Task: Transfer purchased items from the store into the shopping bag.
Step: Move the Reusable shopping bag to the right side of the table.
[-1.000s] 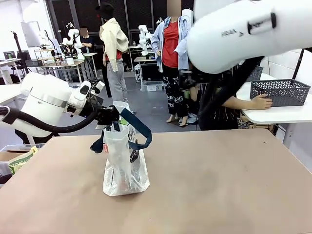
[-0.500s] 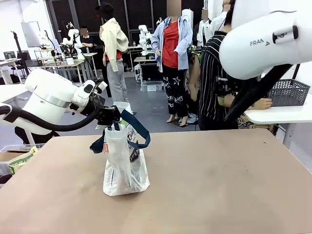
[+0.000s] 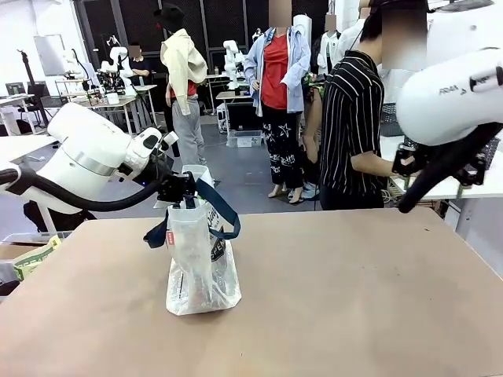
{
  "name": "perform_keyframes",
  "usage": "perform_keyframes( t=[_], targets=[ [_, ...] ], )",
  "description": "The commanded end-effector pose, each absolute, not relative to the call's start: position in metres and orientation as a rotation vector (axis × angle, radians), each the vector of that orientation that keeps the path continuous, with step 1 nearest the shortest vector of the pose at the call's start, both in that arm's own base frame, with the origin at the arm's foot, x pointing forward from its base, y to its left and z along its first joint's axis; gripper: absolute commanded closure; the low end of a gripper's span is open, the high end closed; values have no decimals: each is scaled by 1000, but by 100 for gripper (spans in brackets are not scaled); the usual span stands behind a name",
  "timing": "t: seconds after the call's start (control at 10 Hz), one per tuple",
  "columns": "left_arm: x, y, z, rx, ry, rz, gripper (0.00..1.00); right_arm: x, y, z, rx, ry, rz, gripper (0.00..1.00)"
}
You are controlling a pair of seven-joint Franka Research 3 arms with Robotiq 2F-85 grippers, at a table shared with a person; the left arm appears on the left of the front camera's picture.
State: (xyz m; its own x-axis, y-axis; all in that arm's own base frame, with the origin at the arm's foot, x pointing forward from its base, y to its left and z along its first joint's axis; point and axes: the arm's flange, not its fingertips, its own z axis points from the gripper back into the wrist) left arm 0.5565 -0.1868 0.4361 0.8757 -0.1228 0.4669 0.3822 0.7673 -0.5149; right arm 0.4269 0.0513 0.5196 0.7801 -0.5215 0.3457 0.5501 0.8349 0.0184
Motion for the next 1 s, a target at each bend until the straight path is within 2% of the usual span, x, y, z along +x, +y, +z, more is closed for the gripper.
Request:
perform_keyframes(
  t=[0.0,0.2,0.3,0.6,0.7,0.9],
  targets=[
    [561,-192,431,-607,-406,-264,100,419,34,505,-52,-364,-658,0],
    [560,-195,431,-504,-453,-228,100,423,27,488,-48,-349,-711,0],
    [556,-203,435,-409,-432,-240,100,423,24,505,-82,-334,-653,0],
    [563,-220,436,-60,-504,-78,100,423,24,505,-82,-334,-653,0],
    [553,-200,435,-340,-515,-223,100,423,24,505,-82,-334,-653,0],
    [553,-200,435,-340,-515,-223,100,423,24,505,-82,-334,-653,0]
  ],
)
